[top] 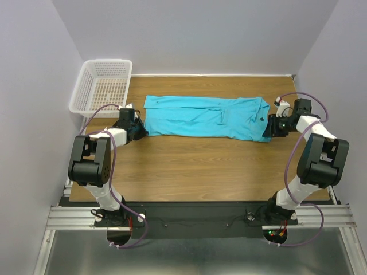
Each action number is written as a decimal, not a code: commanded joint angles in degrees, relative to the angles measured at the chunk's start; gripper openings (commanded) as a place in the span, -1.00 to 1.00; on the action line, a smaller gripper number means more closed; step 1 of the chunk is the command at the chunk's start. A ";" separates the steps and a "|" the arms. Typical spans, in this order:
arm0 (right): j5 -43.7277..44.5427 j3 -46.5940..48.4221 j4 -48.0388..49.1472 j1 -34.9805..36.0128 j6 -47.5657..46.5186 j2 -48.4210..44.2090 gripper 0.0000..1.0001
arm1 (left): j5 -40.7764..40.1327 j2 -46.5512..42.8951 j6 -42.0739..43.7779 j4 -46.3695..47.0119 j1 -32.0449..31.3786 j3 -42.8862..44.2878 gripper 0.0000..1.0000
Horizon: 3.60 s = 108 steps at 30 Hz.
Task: Fold and stack the t-shirts
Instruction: Fold the tshirt
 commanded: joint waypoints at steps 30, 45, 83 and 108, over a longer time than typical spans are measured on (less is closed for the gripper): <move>-0.17 1.33 1.36 -0.94 -1.93 4.94 -0.62 | 1.27 -2.40 1.93 -1.04 0.00 1.82 -1.00; 4.05 1.07 1.36 -6.48 -4.66 2.47 -0.99 | 1.27 -7.24 0.26 -1.74 3.60 -2.13 -1.00; 9.94 0.36 -3.39 -9.20 -13.01 -8.34 0.03 | 5.68 -34.73 -7.30 -10.26 1.84 -15.68 0.06; -12.92 50.63 -4.00 -3.49 6.94 36.83 0.05 | 4.78 1.10 9.49 0.02 2.90 13.86 0.28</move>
